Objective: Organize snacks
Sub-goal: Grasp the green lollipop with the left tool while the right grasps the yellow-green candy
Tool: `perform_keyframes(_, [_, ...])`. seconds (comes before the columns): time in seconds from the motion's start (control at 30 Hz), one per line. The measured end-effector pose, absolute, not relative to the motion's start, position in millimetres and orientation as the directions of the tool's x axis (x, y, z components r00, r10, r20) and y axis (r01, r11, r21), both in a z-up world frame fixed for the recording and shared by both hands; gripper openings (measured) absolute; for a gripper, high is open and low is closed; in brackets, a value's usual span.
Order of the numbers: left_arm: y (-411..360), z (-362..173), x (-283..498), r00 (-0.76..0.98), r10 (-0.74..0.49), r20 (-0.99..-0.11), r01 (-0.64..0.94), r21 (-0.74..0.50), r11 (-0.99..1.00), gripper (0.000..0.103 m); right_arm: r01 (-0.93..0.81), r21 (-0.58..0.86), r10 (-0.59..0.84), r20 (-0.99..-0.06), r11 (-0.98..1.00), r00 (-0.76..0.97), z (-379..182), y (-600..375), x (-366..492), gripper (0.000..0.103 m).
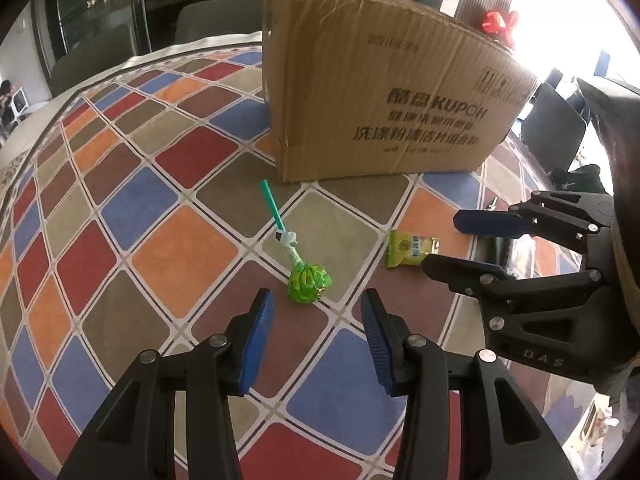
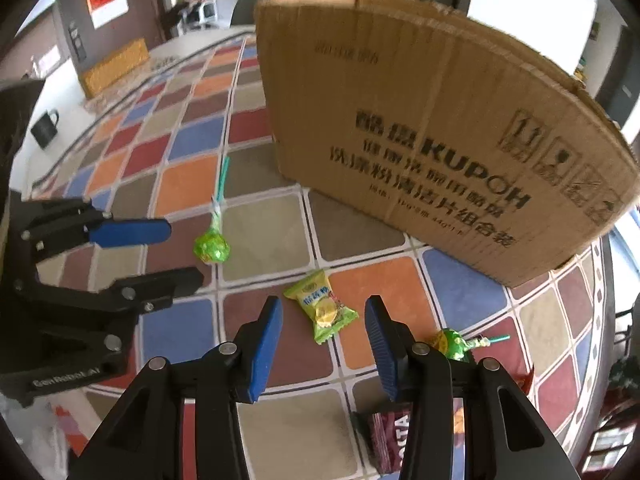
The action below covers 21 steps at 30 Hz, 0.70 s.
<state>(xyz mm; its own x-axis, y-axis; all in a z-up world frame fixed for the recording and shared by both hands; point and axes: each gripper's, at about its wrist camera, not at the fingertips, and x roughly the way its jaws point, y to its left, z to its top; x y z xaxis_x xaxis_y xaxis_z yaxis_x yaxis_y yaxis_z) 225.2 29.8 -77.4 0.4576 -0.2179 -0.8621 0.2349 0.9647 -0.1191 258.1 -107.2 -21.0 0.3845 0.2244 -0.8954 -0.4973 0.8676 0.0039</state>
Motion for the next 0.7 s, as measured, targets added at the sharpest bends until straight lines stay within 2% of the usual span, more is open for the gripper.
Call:
perform_keyframes(0.53, [28,-95,245,0.435,-0.22,-0.873,0.242,-0.122,0.963,0.044,-0.559,-0.03,0.194,-0.922,0.829,0.336,-42,-93,273,0.044])
perform_keyframes(0.7, [28,-99,249,0.426,-0.233,-0.874,0.234,-0.142,0.962,0.036,-0.539,-0.001,0.208,-0.922,0.842,0.327,-47,-91,279,0.044])
